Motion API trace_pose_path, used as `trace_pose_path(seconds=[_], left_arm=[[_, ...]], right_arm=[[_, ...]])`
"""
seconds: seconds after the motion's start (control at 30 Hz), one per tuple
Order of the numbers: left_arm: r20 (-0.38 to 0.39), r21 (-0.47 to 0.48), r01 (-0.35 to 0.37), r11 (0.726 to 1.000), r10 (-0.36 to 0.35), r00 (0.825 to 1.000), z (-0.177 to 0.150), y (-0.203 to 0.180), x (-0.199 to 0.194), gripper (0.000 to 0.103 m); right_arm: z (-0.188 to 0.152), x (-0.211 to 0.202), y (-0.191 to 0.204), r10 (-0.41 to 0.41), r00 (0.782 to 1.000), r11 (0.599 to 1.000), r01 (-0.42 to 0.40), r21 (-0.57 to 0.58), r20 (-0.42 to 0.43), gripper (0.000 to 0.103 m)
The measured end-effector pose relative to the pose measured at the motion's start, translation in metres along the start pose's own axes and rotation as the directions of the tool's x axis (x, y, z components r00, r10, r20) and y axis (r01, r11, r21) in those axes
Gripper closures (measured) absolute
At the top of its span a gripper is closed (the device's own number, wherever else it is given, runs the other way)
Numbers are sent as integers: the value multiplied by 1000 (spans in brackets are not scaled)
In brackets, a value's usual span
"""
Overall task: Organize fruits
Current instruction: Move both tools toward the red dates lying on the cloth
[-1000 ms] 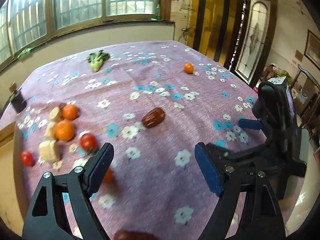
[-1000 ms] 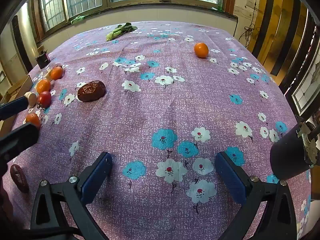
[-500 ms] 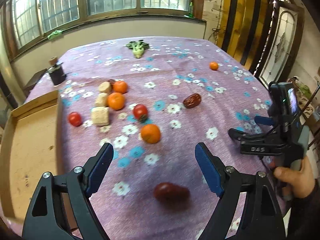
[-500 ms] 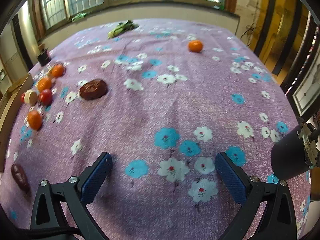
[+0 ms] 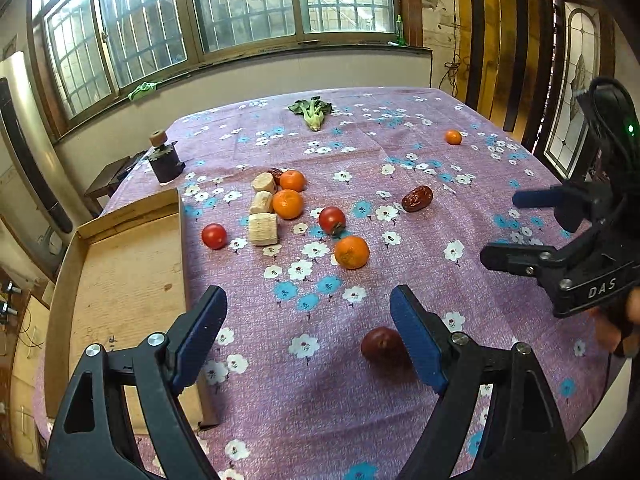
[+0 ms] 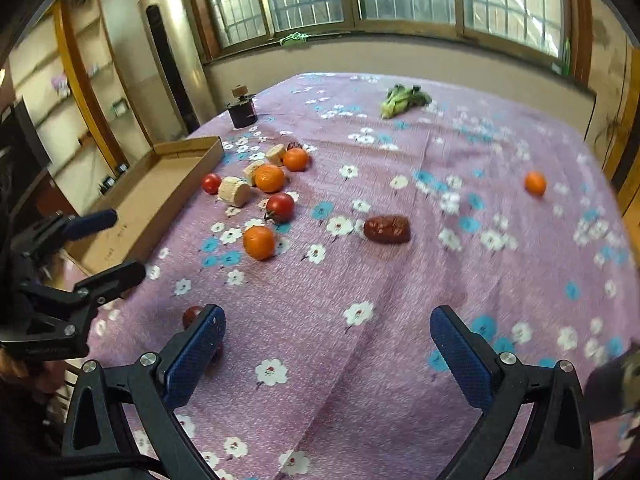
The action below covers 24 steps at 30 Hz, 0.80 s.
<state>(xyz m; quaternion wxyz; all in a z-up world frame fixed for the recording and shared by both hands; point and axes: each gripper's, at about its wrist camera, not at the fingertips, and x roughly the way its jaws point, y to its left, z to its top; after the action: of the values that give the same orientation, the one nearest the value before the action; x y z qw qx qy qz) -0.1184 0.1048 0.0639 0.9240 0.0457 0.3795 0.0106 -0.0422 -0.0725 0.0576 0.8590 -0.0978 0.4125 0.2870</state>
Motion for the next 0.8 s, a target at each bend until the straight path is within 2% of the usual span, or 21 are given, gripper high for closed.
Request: trace_pose_path(seconds=[0.2, 0.33, 0.8], left_arm=[[3, 12, -20, 1000, 20, 1000, -3, 0, -7, 19], [7, 18, -24, 1000, 24, 1000, -5, -1, -10, 19], [-10, 28, -9, 1000, 9, 1000, -12, -5, -10, 19]], right_arm=[[9, -5, 32, -66, 997, 984, 70, -163, 30, 0], [8, -10, 37, -13, 999, 980, 19, -196, 31, 0], [5, -13, 48, -21, 999, 968, 28, -250, 30, 0]])
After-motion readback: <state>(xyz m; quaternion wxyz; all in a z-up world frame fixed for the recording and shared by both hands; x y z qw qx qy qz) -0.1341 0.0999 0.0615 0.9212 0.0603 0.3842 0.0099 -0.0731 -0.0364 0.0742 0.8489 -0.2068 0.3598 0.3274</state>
